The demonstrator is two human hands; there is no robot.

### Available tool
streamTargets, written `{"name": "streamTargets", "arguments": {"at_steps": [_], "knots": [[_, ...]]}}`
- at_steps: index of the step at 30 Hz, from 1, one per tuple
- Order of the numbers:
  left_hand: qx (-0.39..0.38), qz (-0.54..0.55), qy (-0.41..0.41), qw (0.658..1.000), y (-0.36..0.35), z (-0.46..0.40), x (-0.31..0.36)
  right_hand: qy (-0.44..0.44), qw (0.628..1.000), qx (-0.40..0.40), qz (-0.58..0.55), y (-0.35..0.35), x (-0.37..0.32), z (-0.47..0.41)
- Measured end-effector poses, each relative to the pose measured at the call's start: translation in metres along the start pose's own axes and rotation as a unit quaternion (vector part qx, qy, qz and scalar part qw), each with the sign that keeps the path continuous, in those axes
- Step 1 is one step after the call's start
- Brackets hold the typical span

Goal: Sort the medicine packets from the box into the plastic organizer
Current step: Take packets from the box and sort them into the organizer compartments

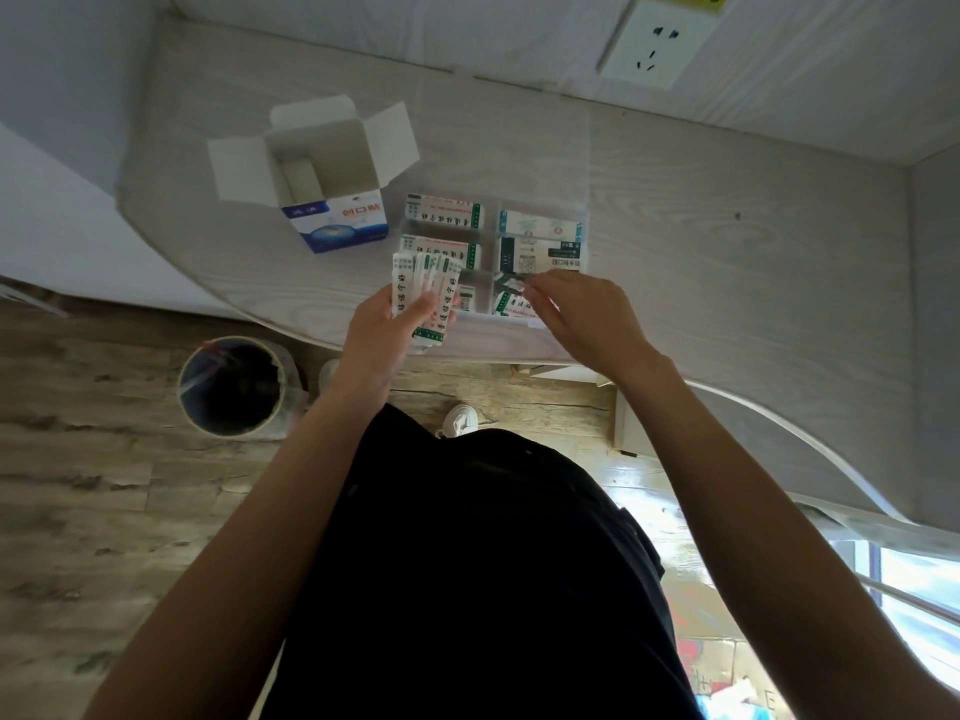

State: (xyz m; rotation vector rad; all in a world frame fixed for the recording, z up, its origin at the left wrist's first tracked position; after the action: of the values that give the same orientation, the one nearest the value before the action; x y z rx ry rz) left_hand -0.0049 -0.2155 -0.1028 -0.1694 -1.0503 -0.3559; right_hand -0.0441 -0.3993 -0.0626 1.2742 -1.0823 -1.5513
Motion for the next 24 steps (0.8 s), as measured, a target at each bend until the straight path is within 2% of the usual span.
{"name": "streamTargets", "arguments": {"at_steps": [7,12,14,17,20,24], "knots": [[-0.002,-0.003,-0.011,1.000,0.000,0.000,0.006,0.017,0.992,0.085,-0.086,0.017,-0.001,0.007],[0.005,-0.001,-0.009,1.000,0.001,0.000,0.005,-0.010,0.963,0.210,-0.168,0.041,0.013,0.015],[0.006,0.005,-0.009,1.000,0.002,0.001,0.005,-0.013,0.964,0.200,-0.178,0.042,0.015,0.018],[0.003,0.008,-0.010,1.000,0.000,0.002,0.006,-0.014,0.976,0.130,-0.176,0.034,0.014,0.017],[0.001,0.004,-0.007,1.000,-0.003,0.002,0.006,0.011,0.992,0.090,-0.085,0.023,0.010,0.013],[0.001,0.004,-0.007,1.000,-0.004,0.004,0.007,0.026,0.994,0.109,0.011,0.020,0.003,0.009]]}}
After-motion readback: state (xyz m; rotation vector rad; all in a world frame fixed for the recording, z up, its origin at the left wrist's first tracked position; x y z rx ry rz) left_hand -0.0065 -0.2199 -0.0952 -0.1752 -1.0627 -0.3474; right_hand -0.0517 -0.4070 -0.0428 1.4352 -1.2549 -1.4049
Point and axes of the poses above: each hand's wrist, its own z-axis away from the middle knuckle, its own y-axis out of the back of the hand, x = y × z, the point moved 10 cm from there along -z, towards the middle knuckle, and after that the axes turned 5 degrees about -y, right-handed, at the moved point
